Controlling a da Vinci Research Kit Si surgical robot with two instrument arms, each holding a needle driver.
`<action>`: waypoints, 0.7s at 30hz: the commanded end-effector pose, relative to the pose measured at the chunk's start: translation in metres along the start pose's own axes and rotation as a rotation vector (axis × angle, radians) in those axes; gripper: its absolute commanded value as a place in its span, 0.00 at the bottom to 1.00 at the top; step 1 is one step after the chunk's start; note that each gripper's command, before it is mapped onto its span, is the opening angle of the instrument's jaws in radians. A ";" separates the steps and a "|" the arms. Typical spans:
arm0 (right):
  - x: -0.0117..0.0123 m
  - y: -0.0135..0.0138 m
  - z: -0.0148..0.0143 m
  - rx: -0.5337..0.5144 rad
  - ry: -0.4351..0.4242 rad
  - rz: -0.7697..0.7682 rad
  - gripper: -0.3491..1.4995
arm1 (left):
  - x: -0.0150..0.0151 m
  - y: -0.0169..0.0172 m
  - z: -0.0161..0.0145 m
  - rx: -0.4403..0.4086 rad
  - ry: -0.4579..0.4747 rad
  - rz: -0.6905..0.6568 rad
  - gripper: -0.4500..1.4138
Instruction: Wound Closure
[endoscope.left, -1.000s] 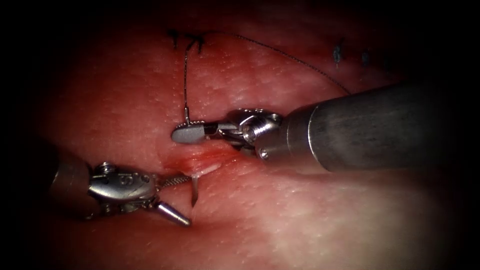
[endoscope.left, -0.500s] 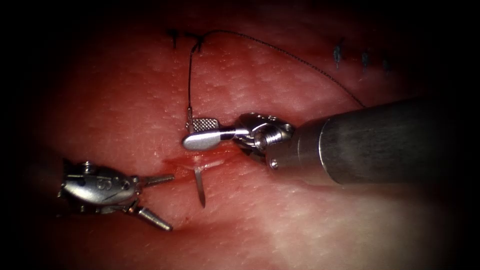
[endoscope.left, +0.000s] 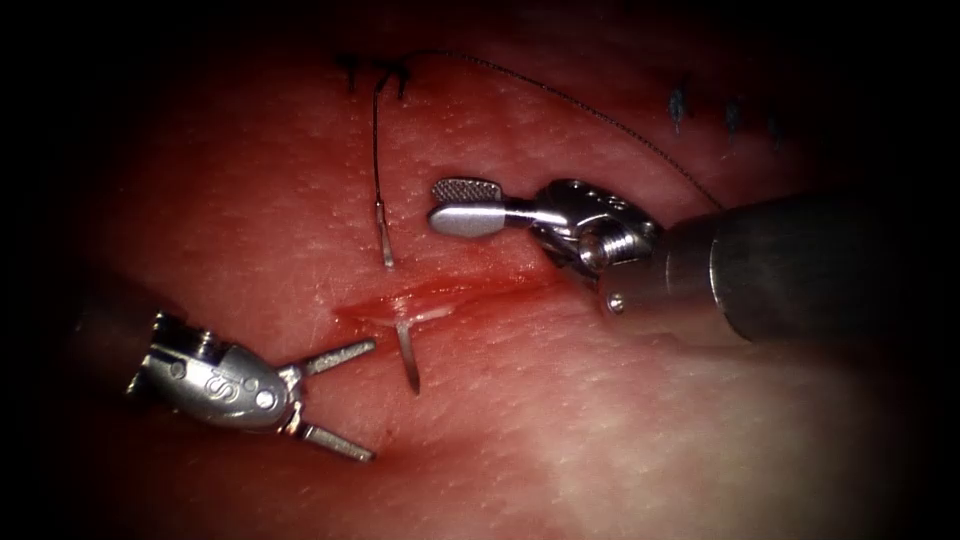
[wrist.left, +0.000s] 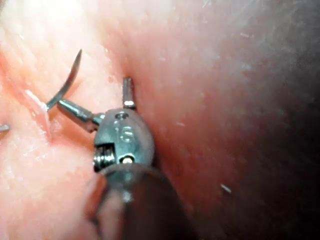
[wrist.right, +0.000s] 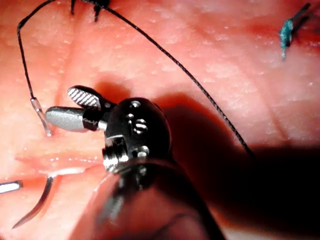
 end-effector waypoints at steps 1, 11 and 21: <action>0.0000 0.0003 0.0000 -0.012 0.005 -0.006 0.28 | 0.0002 -0.0006 0.0007 -0.019 -0.009 0.006 0.61; 0.0001 0.0004 -0.0009 -0.083 0.023 -0.061 0.25 | -0.0007 0.0017 0.0023 -0.099 -0.034 0.016 0.57; -0.0005 0.0003 -0.0005 -0.091 0.005 -0.097 0.14 | 0.0006 0.0034 0.0044 -0.136 -0.033 0.014 0.51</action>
